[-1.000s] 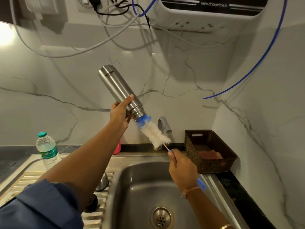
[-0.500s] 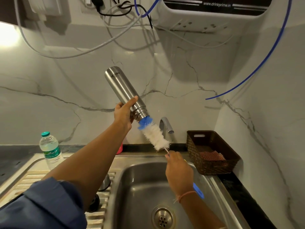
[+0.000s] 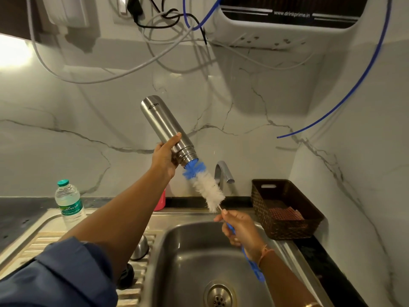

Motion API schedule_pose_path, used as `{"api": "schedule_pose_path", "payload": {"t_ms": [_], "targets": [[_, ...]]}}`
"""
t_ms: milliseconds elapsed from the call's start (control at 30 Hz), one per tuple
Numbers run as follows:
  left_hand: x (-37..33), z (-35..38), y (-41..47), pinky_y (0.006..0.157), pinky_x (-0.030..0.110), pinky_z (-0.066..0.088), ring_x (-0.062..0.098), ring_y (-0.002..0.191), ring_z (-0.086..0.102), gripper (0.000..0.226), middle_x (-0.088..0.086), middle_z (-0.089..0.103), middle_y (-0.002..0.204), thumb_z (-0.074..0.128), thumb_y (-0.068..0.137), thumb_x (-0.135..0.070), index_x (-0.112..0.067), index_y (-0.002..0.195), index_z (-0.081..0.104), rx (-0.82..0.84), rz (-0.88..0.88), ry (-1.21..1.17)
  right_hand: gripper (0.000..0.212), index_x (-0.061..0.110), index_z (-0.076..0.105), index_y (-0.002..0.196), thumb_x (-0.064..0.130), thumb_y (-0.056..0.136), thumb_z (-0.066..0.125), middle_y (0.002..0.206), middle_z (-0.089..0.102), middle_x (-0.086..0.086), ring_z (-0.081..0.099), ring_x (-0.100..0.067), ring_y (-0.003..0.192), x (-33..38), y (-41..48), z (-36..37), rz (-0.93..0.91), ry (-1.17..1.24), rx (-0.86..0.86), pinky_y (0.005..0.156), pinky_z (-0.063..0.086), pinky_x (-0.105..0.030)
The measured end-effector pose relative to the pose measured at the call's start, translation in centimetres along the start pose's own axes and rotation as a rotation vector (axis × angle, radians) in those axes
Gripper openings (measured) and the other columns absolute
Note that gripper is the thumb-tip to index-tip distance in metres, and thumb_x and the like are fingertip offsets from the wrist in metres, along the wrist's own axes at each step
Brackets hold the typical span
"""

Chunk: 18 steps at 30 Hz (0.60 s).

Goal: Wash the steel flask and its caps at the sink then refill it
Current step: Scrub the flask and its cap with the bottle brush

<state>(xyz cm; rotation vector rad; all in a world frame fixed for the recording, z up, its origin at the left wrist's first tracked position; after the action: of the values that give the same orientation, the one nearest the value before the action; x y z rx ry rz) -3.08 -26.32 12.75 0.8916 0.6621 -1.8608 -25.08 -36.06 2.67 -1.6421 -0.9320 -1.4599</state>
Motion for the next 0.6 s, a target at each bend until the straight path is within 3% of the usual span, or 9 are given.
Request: {"api": "schedule_pose_path", "payload": {"t_ms": [100, 167, 200, 233, 300, 467, 533, 600], "targets": [[-0.6, -0.5, 0.3, 0.089, 0.04, 0.055, 0.025, 0.098, 0.065, 0.044, 0.007, 0.061, 0.105, 0.08, 0.073, -0.022, -0.018, 0.106, 0.052, -0.042, 0.048, 0.055, 0.02, 0.021, 0.054, 0.1, 0.035, 0.098, 0.041, 0.081, 0.057, 0.004, 0.056, -0.01, 0.07, 2.7, -0.6, -1.8, -0.197, -0.758, -0.377, 0.059, 0.041, -0.016], [-0.9, -0.4, 0.4, 0.083, 0.034, 0.056, 0.019, 0.087, 0.064, 0.051, 0.006, 0.061, 0.102, 0.081, 0.073, -0.023, -0.015, 0.114, 0.051, -0.053, 0.054, 0.053, 0.014, 0.018, 0.057, 0.097, 0.028, 0.097, 0.048, 0.08, 0.059, 0.003, 0.058, -0.013, 0.063, 4.2, -1.5, -1.6, -0.353, -1.117, -0.559, 0.053, 0.047, -0.023], [-1.0, -0.4, 0.4, 0.083, 0.035, 0.056, 0.019, 0.085, 0.064, 0.057, 0.005, 0.062, 0.101, 0.081, 0.072, -0.024, -0.013, 0.119, 0.05, -0.054, 0.055, 0.051, 0.011, 0.016, 0.06, 0.092, 0.024, 0.094, 0.053, 0.073, 0.06, 0.002, 0.057, -0.013, 0.054, 4.7, -2.1, -1.5, -0.459, -1.145, -0.608, 0.046, 0.046, -0.024], [-1.1, -0.4, 0.5, 0.084, 0.036, 0.056, 0.019, 0.085, 0.065, 0.06, 0.005, 0.062, 0.101, 0.081, 0.072, -0.023, -0.012, 0.121, 0.05, -0.052, 0.054, 0.051, 0.012, 0.015, 0.062, 0.089, 0.023, 0.094, 0.054, 0.066, 0.059, 0.003, 0.055, -0.012, 0.05, 4.9, -2.3, -1.7, -0.512, -1.092, -0.624, 0.043, 0.043, -0.022], [-1.1, -0.5, 0.7, 0.087, 0.039, 0.056, 0.021, 0.089, 0.066, 0.062, 0.006, 0.063, 0.103, 0.082, 0.071, -0.022, -0.012, 0.123, 0.05, -0.038, 0.046, 0.043, 0.019, 0.017, 0.063, 0.09, 0.027, 0.097, 0.048, 0.061, 0.054, 0.006, 0.05, -0.008, 0.052, 4.5, -1.5, -2.5, -0.461, -0.792, -0.498, 0.047, 0.037, -0.014], [-0.7, -0.6, 0.9, 0.085, 0.042, 0.056, 0.025, 0.093, 0.066, 0.068, 0.01, 0.06, 0.111, 0.083, 0.069, -0.023, -0.011, 0.127, 0.05, 0.001, 0.026, -0.015, 0.031, 0.008, 0.065, 0.087, 0.026, 0.099, 0.043, 0.052, 0.036, 0.002, 0.027, -0.006, 0.042, -0.2, 0.5, -1.0, -0.023, 0.115, 0.041, 0.038, 0.023, -0.016], [-0.3, -0.4, 0.9, 0.087, 0.045, 0.055, 0.028, 0.101, 0.065, 0.068, 0.011, 0.059, 0.116, 0.082, 0.07, -0.022, -0.011, 0.128, 0.049, 0.024, 0.024, -0.024, 0.035, 0.007, 0.065, 0.089, 0.028, 0.1, 0.039, 0.052, 0.035, 0.001, 0.024, -0.006, 0.04, -1.2, 0.0, -0.1, 0.079, 0.211, 0.15, 0.037, 0.02, -0.017], [0.1, -0.5, 0.9, 0.091, 0.046, 0.054, 0.03, 0.107, 0.064, 0.065, 0.011, 0.06, 0.115, 0.081, 0.07, -0.02, -0.011, 0.125, 0.049, 0.02, 0.035, -0.019, 0.036, 0.005, 0.065, 0.092, 0.027, 0.1, 0.038, 0.053, 0.04, -0.001, 0.028, -0.006, 0.039, -1.4, -0.1, 0.1, 0.089, 0.173, 0.127, 0.036, 0.022, -0.017]]}}
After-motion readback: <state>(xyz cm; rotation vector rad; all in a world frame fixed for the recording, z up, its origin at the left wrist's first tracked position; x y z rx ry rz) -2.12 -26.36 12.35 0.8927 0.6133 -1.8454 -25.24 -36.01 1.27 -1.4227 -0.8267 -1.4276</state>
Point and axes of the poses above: each hand's wrist, its own y-axis towards the middle knuckle, its own z-axis out of the palm, x = y × z, the point moved 10 cm from there along y, towards the middle knuckle
